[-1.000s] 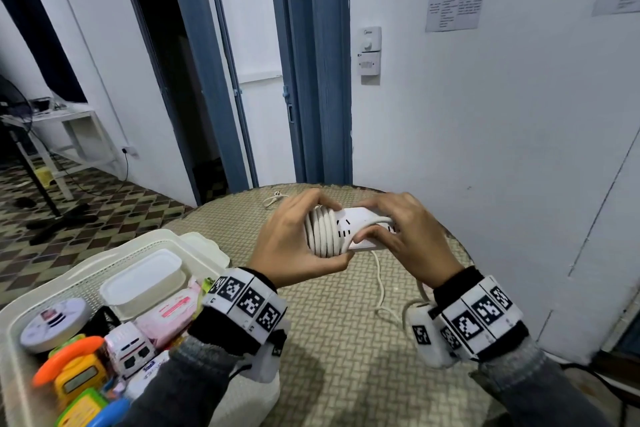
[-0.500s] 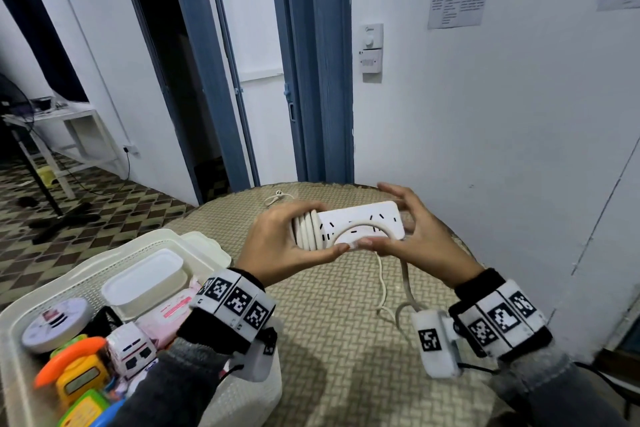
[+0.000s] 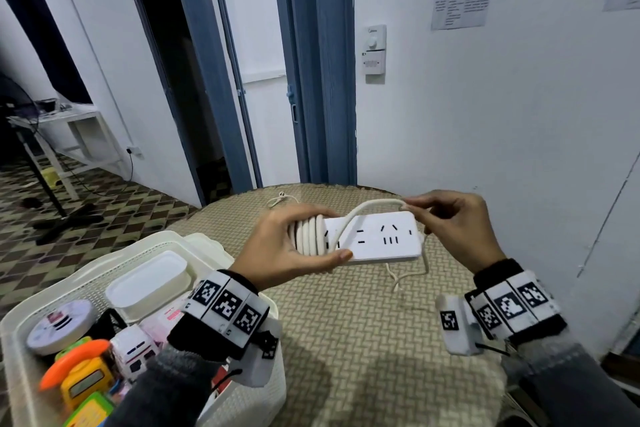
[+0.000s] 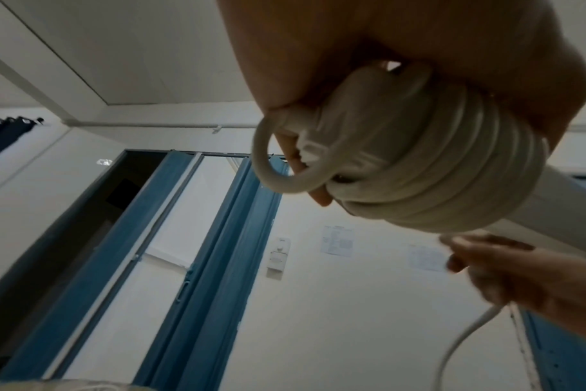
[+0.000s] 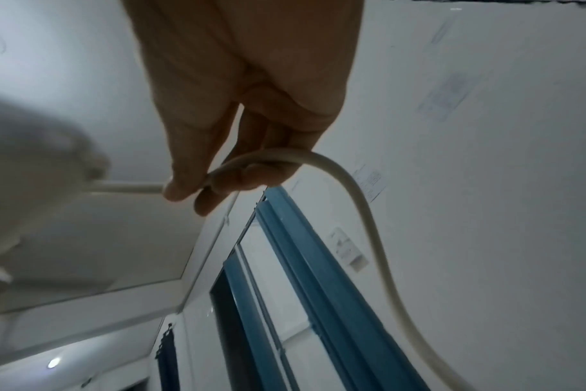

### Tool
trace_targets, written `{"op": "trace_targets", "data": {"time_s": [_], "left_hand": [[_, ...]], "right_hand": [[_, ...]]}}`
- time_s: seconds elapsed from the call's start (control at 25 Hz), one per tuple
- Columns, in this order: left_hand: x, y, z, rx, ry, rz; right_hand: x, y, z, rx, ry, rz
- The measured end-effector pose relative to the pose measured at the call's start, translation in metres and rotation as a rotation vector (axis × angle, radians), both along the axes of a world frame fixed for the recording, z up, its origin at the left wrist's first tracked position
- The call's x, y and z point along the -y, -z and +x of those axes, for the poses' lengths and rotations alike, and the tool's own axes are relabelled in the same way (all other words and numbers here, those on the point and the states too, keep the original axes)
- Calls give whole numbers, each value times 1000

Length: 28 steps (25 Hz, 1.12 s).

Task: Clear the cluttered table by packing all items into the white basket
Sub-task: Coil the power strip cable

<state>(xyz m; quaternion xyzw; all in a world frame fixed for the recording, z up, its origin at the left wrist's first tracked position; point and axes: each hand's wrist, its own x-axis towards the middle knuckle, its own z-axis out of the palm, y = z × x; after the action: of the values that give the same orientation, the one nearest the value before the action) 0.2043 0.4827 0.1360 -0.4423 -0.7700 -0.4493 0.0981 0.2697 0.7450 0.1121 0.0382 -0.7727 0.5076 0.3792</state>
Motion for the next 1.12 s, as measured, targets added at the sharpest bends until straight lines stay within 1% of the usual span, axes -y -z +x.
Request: {"op": "trace_targets", "data": {"time_s": [0.08,0.16,0.24,0.28,0.36,0.44,0.52,0.64,0.68,0.72,0.8,0.88,0.96,1.04,1.12], "left_hand": [[-7,-4,6,35,47,76],[-16,-7,8,57,19,148],[-22,-7,6,3,-54,143],[-22,-7,5,-40,-86,118],[-19,-5,1,-91,-117,85],[-15,-3,-3,-103,-139,105],[-14,-4,-5,-158,-202,123],[-14,-5,-9,-206,-262,135],[-14,-3,-10,-218,-270,122],[-14,0,-12,-230,-277,104],[-12,5,-14,-184,-257,93],[-10,7,-17,-128,-193,81],[-11,8,-18,-173,-162,-1],[-15,7,-16,-211,-159,-67],[-20,9,-12,-222,-158,-71]], "right_hand": [[14,9,-3,53,-49,17],[38,25,-4,156,-184,-40],[59,35,-4,199,-313,-175],[64,37,-3,208,-341,-195],[65,36,0,249,-383,-150],[63,36,6,269,-444,-91],[61,41,11,260,-496,-57],[60,52,15,273,-538,-172],[59,52,17,263,-528,-173],[57,50,19,234,-492,-121],[53,40,23,116,-342,88],[50,24,22,-45,-156,295],[53,9,19,-156,-39,428],[60,-2,14,-226,24,539],[69,-8,10,-259,30,599]]}}
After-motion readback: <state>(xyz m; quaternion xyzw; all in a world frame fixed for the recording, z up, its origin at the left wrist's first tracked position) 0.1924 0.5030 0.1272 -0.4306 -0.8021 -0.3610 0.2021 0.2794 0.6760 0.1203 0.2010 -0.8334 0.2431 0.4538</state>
